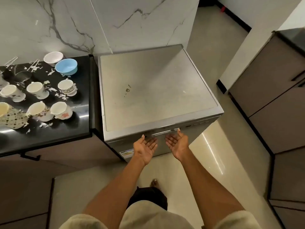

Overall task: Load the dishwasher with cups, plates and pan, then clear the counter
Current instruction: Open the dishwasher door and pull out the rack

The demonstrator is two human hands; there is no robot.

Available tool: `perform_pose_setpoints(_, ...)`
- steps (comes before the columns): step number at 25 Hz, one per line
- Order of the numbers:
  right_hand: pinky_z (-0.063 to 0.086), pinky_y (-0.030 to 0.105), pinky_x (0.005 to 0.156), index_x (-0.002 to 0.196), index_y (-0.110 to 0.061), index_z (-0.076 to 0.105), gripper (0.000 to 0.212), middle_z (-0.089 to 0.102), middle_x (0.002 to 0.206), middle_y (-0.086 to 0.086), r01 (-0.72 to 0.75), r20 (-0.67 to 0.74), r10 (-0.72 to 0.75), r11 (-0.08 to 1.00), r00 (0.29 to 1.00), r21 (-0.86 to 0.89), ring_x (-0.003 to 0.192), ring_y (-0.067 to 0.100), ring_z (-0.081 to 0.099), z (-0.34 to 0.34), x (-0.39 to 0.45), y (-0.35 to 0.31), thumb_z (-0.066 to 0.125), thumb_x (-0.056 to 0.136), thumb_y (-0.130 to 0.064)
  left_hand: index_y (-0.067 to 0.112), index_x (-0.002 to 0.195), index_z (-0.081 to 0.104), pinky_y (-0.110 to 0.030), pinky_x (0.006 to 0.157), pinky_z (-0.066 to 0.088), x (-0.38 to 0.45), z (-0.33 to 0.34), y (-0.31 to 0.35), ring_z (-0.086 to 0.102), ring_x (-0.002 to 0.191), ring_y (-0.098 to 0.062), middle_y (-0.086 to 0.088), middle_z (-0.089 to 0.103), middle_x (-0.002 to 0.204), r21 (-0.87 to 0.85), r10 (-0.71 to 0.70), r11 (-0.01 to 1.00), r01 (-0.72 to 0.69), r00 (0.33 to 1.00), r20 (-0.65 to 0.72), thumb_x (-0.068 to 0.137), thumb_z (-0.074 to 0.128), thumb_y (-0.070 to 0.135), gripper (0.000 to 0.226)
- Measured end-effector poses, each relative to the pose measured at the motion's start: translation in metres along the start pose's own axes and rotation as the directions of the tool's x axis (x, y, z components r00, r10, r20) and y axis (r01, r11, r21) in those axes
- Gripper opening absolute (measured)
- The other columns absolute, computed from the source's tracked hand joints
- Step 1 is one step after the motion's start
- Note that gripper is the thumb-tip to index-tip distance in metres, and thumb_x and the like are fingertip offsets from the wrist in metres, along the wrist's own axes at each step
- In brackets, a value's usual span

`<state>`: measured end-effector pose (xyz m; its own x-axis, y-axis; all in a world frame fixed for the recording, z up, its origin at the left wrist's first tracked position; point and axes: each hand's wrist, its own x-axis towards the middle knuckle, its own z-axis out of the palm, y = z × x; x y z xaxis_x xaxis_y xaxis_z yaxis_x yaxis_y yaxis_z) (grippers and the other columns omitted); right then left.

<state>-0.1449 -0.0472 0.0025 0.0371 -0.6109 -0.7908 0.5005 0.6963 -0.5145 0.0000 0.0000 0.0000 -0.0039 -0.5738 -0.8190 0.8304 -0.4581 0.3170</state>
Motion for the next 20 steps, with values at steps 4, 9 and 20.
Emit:
perform_pose_setpoints(4, 0.044, 0.044, 0.111, 0.117, 0.000, 0.059, 0.046, 0.064, 0.110, 0.020, -0.018, 0.012, 0.017, 0.990, 1.000, 0.142, 0.111, 0.035, 0.060, 0.004, 0.024, -0.021, 0.061, 0.095, -0.040, 0.002, 0.103, 0.064, -0.042, 0.115, 0.036, 0.021, 0.019, -0.008, 0.059, 0.114, -0.032, -0.019, 0.067, 0.109, -0.185, 0.048, 0.981, -0.053, 0.998, -0.034, 0.095, 0.053, 0.022, 0.025)
perform_pose_setpoints(9, 0.047, 0.041, 0.107, 0.098, -0.010, 0.066, 0.034, 0.065, 0.092, 0.010, -0.031, 0.077, 0.016, 0.981, 0.997, 0.194, 0.093, 0.026, 0.065, -0.001, 0.049, -0.037, 0.076, 0.072, -0.030, 0.009, 0.089, 0.064, -0.040, 0.103, 0.044, 0.040, 0.039, -0.021, 0.064, 0.091, -0.025, -0.011, 0.067, 0.090, -0.318, 0.154, 0.936, -0.153, 0.988, -0.023, 0.076, 0.071, 0.024, 0.021)
perform_pose_setpoints(20, 0.056, 0.037, 0.092, 0.097, -0.007, 0.065, 0.037, 0.069, 0.090, 0.010, -0.082, 0.152, 0.056, 0.982, 0.987, 0.170, 0.087, 0.023, 0.068, -0.012, 0.057, -0.038, 0.075, 0.069, -0.029, 0.017, 0.099, 0.065, -0.029, 0.105, 0.041, 0.052, 0.069, -0.044, 0.063, 0.097, -0.011, 0.002, 0.070, 0.094, -0.250, 0.313, 0.900, -0.356, 0.929, -0.195, 0.058, 0.071, 0.052, 0.054)
